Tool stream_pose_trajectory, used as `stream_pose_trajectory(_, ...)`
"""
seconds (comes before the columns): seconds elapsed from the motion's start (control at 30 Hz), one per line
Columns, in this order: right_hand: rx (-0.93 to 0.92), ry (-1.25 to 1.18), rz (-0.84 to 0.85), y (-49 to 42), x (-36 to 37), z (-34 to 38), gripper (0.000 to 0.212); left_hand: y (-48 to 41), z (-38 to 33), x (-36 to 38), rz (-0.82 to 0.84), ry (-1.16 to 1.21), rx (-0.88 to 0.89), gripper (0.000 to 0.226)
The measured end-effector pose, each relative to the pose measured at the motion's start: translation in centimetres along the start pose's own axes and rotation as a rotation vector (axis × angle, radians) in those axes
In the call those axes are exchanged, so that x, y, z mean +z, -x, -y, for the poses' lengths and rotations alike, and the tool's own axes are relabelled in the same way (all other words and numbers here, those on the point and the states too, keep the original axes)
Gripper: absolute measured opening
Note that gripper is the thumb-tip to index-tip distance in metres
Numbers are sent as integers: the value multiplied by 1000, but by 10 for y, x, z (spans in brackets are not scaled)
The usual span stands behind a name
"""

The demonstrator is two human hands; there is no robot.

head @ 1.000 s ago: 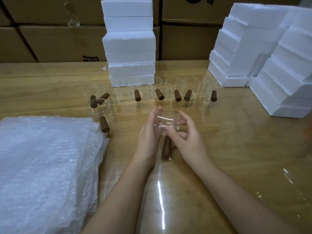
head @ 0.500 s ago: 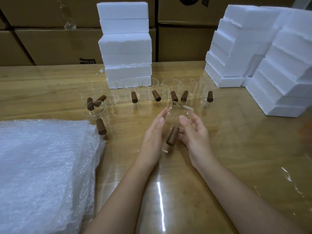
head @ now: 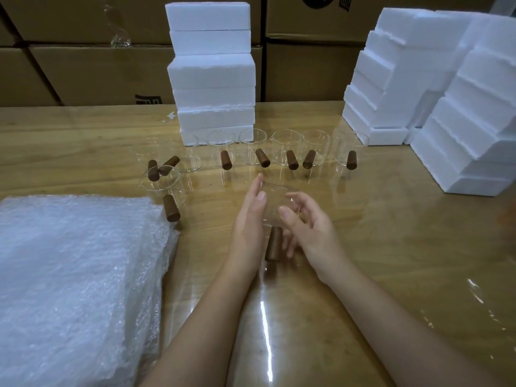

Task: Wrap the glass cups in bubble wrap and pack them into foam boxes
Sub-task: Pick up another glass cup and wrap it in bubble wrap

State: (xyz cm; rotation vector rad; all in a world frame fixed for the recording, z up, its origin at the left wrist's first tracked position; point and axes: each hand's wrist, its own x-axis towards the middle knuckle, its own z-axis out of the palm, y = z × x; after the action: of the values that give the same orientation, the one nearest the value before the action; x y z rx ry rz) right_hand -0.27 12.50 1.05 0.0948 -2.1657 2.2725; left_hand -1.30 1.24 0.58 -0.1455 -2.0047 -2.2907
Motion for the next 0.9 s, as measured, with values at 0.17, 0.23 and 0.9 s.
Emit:
stream_pose_trajectory(0.17,-10,22,-71,-3,-3,-3,29,5,2,3,29,-157,84,85)
stream_pose_trajectory(0.23,-5,11,-89,-4,-4,-5,28,5,2,3,44,-186,92,85)
stream_pose_trajectory(0.9,32,-331,-139,-15,-13,-8,37,12,3,6,161,-330,213,68)
